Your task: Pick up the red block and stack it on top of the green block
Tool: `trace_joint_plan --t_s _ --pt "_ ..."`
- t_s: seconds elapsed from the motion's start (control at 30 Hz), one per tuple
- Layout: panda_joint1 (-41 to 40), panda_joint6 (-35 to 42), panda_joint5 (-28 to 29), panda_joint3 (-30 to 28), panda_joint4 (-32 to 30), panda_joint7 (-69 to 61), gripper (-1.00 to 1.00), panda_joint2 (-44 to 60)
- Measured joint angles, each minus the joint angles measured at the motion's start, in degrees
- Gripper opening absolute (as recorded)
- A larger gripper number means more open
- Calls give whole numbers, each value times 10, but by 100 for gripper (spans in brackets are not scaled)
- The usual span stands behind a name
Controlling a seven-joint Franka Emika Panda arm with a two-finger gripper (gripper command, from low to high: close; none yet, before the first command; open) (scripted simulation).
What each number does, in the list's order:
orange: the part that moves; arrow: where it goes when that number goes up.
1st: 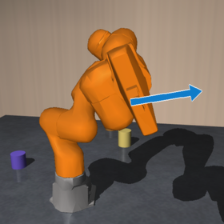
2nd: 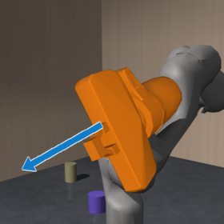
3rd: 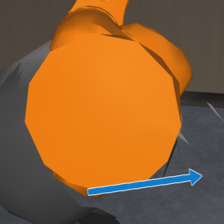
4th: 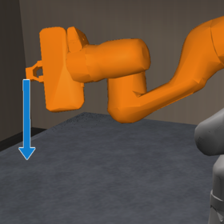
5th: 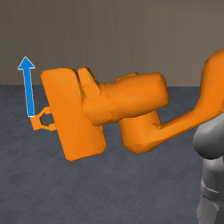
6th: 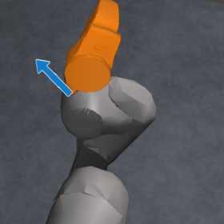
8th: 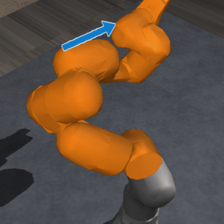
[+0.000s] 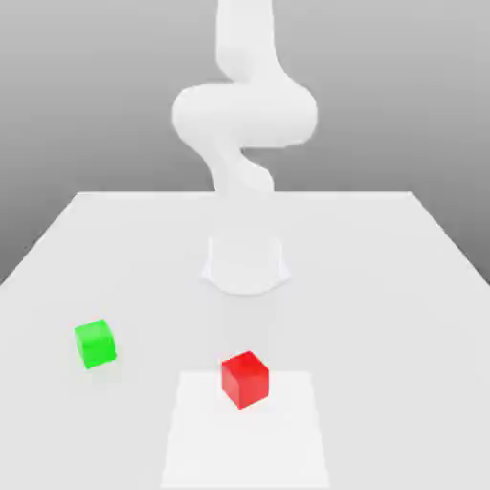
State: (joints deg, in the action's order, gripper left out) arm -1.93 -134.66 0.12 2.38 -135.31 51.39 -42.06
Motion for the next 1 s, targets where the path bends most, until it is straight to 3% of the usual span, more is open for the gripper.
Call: trace_joint_plan --t_s 0.57,0.77,0.97,1.0 --pt "-120 -249 -28 125 -287 454 0 346" --pt "-127 -328 29 113 -293 531 0 446" --pt "-72 -397 113 37 -283 591 0 529" --pt "-64 -404 118 28 -282 594 -100 537"
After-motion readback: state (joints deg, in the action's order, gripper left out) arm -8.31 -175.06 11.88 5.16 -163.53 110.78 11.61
